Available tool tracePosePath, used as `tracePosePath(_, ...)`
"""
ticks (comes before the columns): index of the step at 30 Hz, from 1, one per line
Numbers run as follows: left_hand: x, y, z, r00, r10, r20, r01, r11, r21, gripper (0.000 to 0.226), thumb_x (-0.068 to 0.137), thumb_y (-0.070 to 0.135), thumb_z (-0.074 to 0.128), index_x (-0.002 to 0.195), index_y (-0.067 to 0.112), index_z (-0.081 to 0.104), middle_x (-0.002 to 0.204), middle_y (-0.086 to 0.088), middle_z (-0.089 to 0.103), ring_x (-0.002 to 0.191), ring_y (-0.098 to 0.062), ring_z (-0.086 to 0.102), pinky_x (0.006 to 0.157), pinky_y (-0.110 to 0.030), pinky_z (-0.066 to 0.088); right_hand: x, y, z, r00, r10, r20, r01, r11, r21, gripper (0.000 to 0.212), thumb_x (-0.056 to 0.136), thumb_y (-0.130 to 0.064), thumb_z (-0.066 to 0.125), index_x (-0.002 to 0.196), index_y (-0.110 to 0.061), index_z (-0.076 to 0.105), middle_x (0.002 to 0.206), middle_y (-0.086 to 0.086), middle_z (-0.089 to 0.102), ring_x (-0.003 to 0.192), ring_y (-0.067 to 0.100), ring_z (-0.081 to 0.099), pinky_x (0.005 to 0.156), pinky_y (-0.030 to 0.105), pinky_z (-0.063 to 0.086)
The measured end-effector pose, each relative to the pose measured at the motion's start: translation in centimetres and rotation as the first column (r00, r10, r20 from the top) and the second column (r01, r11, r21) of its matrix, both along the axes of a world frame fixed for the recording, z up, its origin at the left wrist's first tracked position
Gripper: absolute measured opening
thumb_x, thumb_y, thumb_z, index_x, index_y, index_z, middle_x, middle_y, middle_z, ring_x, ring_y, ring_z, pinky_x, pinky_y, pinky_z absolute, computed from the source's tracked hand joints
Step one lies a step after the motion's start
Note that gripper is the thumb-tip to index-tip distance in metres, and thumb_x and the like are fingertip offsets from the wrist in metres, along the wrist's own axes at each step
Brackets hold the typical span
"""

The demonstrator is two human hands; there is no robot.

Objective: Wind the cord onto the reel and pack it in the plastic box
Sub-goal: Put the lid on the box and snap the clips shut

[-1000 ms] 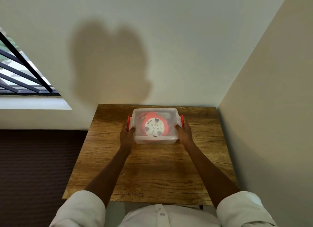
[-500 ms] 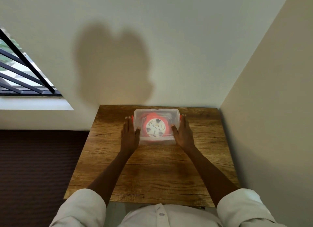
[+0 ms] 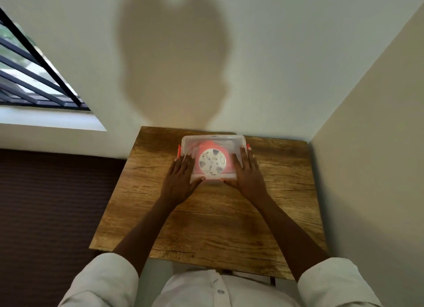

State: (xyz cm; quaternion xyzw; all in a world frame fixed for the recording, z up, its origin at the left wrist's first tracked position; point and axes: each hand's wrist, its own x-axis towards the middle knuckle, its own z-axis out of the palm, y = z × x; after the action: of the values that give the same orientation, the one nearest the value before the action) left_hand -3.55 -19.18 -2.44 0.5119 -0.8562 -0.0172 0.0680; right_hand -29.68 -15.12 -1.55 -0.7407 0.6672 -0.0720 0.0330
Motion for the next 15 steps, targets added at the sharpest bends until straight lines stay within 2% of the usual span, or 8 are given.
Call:
tracePosePath(4, 0.7, 0.5, -0.6, 0.995, 0.087, -0.058, -0.088, 0.996, -0.007, 0.070, 0.103, 0.055, 0.018, 0.156, 0.009, 0.026, 0.162, -0.014, 0.025, 0.152, -0.028, 0.016, 0.124, -0.041, 0.008, 2.3, -1.5, 0.0, 1.000, -0.018, 0.003, 0.018, 0.999, 0.026, 0.104, 0.086, -0.080, 0.021, 0.154, -0.001, 0.030, 0.159, 0.026, 0.028, 0.146, 0.045, 0.027, 0.116, 0.056, 0.021)
tracePosePath(6, 1.5, 0.4, -0.8, 0.985, 0.145, -0.095, -0.145, 0.989, 0.005, 0.066, 0.104, 0.051, 0.016, 0.157, 0.012, 0.022, 0.164, -0.012, 0.020, 0.153, -0.026, 0.009, 0.123, -0.040, 0.004, 3.5, -2.5, -0.1, 1.000, 0.002, 0.018, -0.002, 1.000, 0.020, 0.103, 0.086, -0.078, 0.026, 0.152, 0.000, 0.032, 0.156, 0.026, 0.034, 0.145, 0.045, 0.030, 0.115, 0.058, 0.027)
tracePosePath(9, 3.2, 0.1, -0.9, 0.972, 0.207, -0.114, -0.206, 0.978, 0.018, 0.067, 0.104, 0.053, 0.023, 0.158, 0.014, 0.019, 0.165, -0.010, 0.016, 0.153, -0.025, 0.007, 0.123, -0.041, 0.004, 5.2, -4.1, -0.3, 0.998, 0.047, 0.030, -0.047, 0.998, 0.030, 0.103, 0.084, -0.076, 0.038, 0.153, 0.000, 0.030, 0.158, 0.026, 0.031, 0.146, 0.045, 0.027, 0.116, 0.060, 0.030)
tracePosePath(12, 5.5, -0.9, -0.9, 0.964, 0.246, -0.105, -0.244, 0.969, 0.027, 0.072, 0.102, 0.057, 0.032, 0.158, 0.014, 0.016, 0.165, -0.010, 0.015, 0.154, -0.025, 0.005, 0.123, -0.041, 0.002, 7.7, -5.5, -0.2, 0.996, 0.077, 0.036, -0.078, 0.996, 0.034, 0.102, 0.086, -0.075, 0.033, 0.154, 0.000, 0.028, 0.159, 0.025, 0.028, 0.148, 0.045, 0.023, 0.117, 0.059, 0.026)
tracePosePath(15, 8.1, -2.0, -0.9, 0.954, 0.285, -0.095, -0.283, 0.959, 0.034, 0.074, 0.101, 0.060, 0.027, 0.158, 0.014, 0.017, 0.165, -0.010, 0.015, 0.154, -0.025, 0.005, 0.123, -0.040, 0.001, 10.8, -6.6, 0.0, 0.994, 0.076, 0.080, -0.078, 0.997, 0.027, 0.101, 0.086, -0.075, 0.030, 0.154, 0.000, 0.028, 0.159, 0.025, 0.028, 0.148, 0.045, 0.023, 0.116, 0.059, 0.027)
